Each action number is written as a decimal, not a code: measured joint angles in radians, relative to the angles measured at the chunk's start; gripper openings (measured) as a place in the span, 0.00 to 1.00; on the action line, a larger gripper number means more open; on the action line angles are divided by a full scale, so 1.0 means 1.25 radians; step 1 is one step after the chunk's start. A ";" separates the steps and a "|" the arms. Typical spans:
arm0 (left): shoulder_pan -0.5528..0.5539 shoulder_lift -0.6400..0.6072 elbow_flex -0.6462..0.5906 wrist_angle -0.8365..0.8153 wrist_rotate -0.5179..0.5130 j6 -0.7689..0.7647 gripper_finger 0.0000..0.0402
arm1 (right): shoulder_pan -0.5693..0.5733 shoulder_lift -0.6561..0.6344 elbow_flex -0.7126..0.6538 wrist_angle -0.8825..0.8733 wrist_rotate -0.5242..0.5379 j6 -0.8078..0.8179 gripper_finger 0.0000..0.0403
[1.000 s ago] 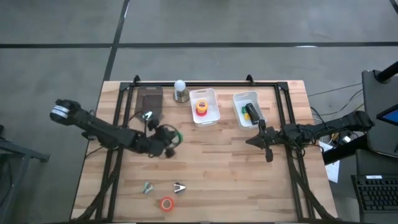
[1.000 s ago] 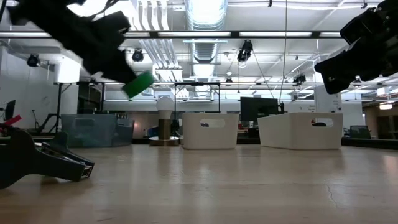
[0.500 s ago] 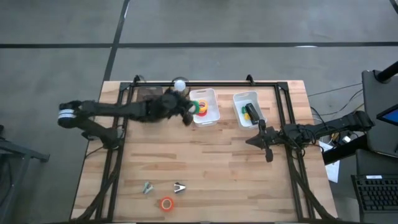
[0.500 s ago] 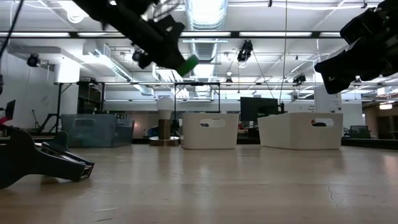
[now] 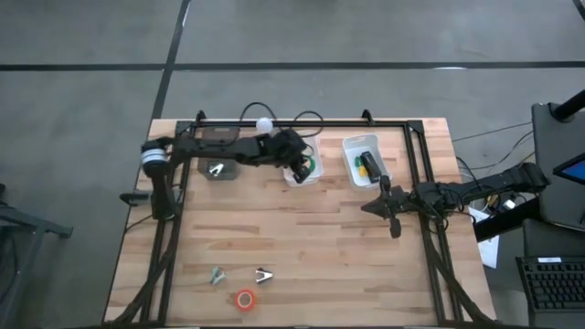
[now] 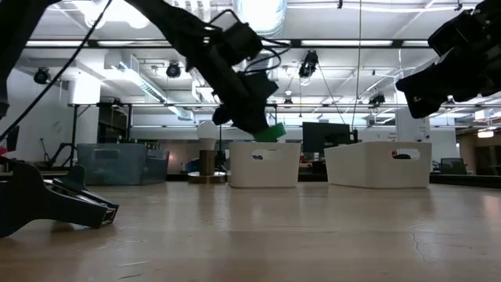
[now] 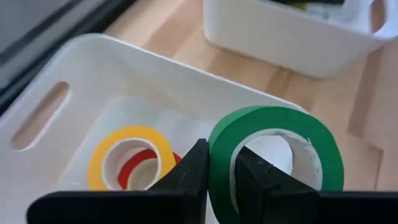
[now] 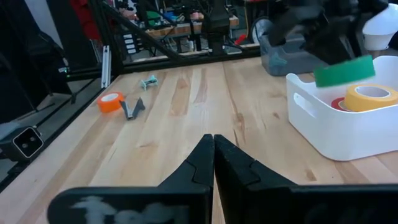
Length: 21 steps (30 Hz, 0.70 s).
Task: Pick and place Stapler, Stapler remover, tape
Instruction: Put the green masking tape into the left white bin
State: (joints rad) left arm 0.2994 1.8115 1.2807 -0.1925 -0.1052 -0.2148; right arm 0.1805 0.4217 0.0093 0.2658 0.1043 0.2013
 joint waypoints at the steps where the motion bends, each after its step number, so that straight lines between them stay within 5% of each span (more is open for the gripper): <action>1: 0.001 0.016 0.022 -0.025 0.000 0.000 0.13 | 0.000 0.000 0.000 0.000 0.000 0.000 0.02; 10: 0.005 0.113 0.162 -0.170 -0.002 0.016 0.14 | 0.000 0.000 0.000 0.000 0.000 0.000 0.02; 21: 0.006 0.162 0.176 -0.177 0.020 0.034 0.14 | 0.000 0.000 0.000 0.000 0.000 0.000 0.02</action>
State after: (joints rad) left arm 0.3069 2.0137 1.5013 -0.4141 -0.0799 -0.1722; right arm 0.1803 0.4217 0.0093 0.2660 0.1043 0.2012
